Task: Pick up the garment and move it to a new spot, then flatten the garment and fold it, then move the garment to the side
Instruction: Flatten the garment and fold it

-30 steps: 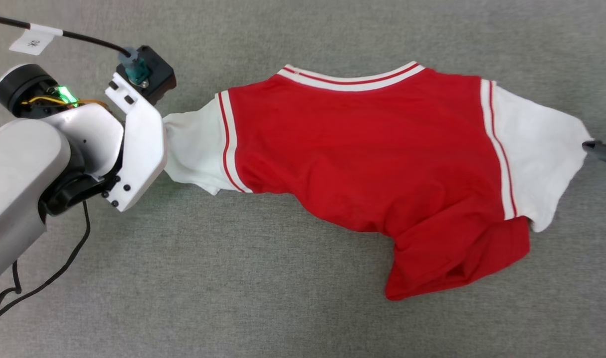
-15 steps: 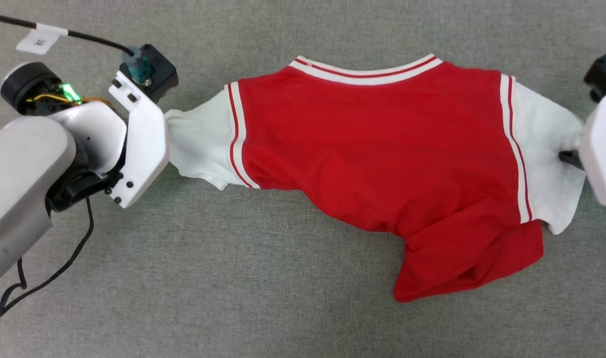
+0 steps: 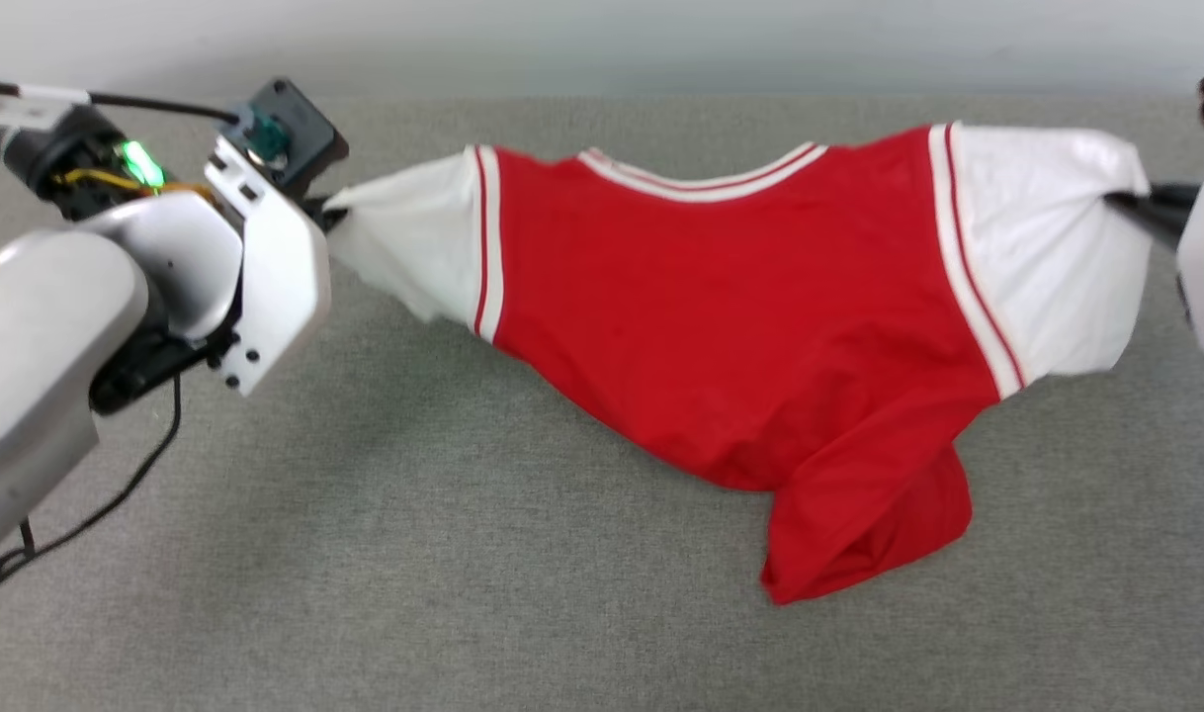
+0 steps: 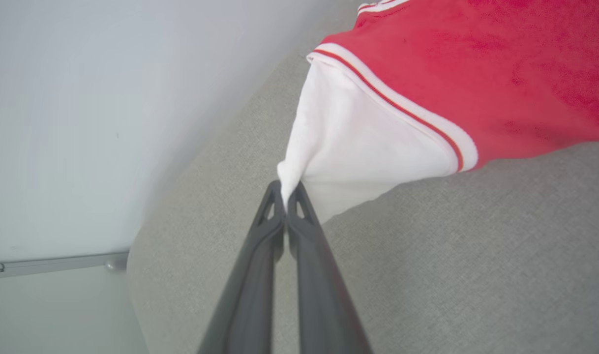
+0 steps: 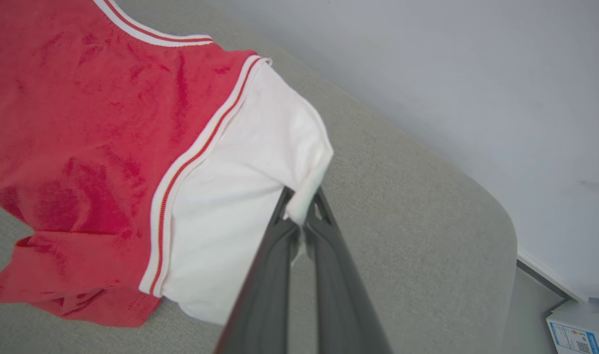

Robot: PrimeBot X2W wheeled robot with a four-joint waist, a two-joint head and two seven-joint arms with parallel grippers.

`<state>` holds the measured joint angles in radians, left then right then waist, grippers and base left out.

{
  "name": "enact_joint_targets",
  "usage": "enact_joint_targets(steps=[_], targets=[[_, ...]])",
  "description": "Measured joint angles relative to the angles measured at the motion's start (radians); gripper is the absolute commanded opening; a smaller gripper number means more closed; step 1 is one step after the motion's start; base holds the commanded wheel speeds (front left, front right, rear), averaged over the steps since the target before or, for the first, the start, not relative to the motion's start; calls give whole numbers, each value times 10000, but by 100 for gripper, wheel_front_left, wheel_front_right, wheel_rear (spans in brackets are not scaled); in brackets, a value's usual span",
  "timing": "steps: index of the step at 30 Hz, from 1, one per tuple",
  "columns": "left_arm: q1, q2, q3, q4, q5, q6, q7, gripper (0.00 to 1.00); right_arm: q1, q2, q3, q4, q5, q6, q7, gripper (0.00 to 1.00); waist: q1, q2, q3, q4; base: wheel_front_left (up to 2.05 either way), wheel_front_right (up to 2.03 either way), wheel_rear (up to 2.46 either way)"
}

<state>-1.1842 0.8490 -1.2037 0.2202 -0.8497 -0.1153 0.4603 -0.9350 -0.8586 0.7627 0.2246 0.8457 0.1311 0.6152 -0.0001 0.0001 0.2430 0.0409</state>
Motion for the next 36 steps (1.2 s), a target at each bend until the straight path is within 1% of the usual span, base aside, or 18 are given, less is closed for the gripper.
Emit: enact_joint_targets(steps=[5, 9, 14, 17, 22, 25, 28, 30, 32, 36], targets=[[-727, -171, 253, 48, 324, -52, -773, 0, -846, -236, -71, -209, -169, 0, -779, 0, 0, 0, -397, -107, 0, 0, 0], [-1604, -495, 546, 343, 813, -73, -1262, 0, -1827, -280, -207, -284, -581, 2, -1279, 0, 0, 0, -260, -123, 0, 0, 0], [-3107, -859, 1139, 1003, 1609, 226, -1983, 0, -3562, -44, -477, 56, -1417, 2, -1582, 0, 0, 0, 233, -148, 0, 0, 0], [-4019, -1108, 1459, 1475, 2036, 420, -2456, 0, -4660, 345, -587, 487, -1906, 2, -1716, 0, 0, 0, 638, -173, 0, 0, 0], [-5535, -1233, 2111, 2228, 2500, 754, -3152, 0, -6613, 1231, -932, 1480, -3022, 2, -2476, 0, 1, 0, 1448, -279, 0, 0, 0], [-6234, -1344, 2265, 2734, 2765, 802, -3448, 0, -7507, 1657, -989, 2178, -3653, 4, -2851, 0, 2, 0, 1943, -331, 0, 0, 0], [-6968, -1413, 2449, 3246, 2953, 802, -3760, 0, -8463, 2033, -1231, 2924, -4182, 2, -3302, 0, 2, 0, 2400, -352, 0, 0, 0], [-7372, -1557, 2527, 3597, 3003, 761, -3921, 0, -8937, 2243, -1287, 3367, -4558, 2, -3570, 0, 2, 0, 2672, -341, 0, 0, 0], [-7659, -1728, 2579, 3931, 3018, 706, -4103, 0, -9281, 2472, -1308, 3789, -4838, 4, -3858, 0, 2, 0, 2908, -313, 0, 0, 0], [-8122, -1896, 2667, 4617, 3051, 562, -4405, 0, -9819, 2803, -1275, 4477, -5150, 4, -4232, 0, 2, 0, 3253, -233, 0, 0, 0]])
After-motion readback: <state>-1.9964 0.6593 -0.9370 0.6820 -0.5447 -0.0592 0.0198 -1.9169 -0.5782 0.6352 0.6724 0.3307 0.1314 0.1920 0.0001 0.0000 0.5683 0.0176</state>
